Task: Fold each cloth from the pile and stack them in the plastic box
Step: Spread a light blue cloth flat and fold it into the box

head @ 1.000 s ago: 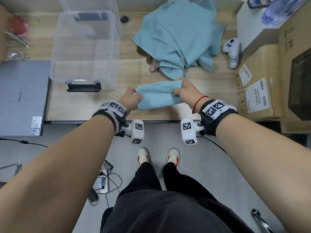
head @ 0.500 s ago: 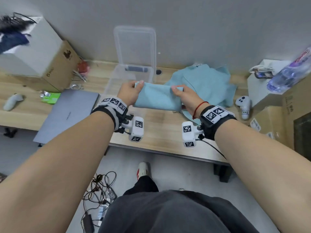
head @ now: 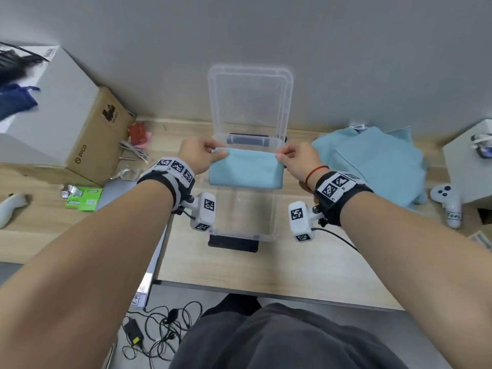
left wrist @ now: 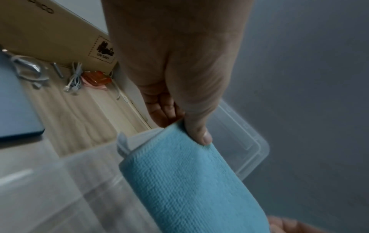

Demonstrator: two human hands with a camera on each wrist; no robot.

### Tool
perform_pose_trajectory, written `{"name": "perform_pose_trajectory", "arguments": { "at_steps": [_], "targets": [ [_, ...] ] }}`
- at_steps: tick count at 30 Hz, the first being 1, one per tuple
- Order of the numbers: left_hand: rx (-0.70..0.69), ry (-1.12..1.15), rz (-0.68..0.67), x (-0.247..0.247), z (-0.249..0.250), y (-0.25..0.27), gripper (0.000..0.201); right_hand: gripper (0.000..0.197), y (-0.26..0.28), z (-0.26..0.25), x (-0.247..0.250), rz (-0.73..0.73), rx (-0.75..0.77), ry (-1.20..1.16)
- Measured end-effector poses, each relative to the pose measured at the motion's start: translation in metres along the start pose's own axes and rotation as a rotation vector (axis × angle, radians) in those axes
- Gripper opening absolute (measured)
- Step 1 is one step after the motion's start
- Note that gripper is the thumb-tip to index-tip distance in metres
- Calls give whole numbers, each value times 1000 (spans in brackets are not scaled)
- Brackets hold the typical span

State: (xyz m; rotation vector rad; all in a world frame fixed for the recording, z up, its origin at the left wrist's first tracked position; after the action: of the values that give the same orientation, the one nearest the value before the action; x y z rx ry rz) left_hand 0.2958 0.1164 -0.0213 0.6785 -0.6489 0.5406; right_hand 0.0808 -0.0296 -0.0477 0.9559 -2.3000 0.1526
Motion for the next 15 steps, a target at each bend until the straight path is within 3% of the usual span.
{"name": "perform_pose_trajectory", "arguments": {
  "at_steps": [4,11,15],
  "targets": [
    [-119,-238,-60,-1,-8,-37,24,11,-32,-9,-26,-48,9,224],
    [-312,-653,-166,-55,-7,-72,18,25,-46,20,-49,-144,-4,566],
    [-325,-827,-190,-75,-17,-83,19,29,-55,26,-65,-234,-2,732]
  ]
}}
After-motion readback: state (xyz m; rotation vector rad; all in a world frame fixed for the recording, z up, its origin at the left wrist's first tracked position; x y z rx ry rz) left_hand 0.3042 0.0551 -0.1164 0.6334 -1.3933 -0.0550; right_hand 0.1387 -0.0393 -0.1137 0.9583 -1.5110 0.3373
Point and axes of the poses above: each hand's wrist, its own y-axis away from the middle knuckle, its own x-axis out of the back of the hand, z = x × y, the point moved 8 cm from there along -y, towards the middle knuckle, and after that the axes turned 11 degrees about x, right-handed, at the moved point
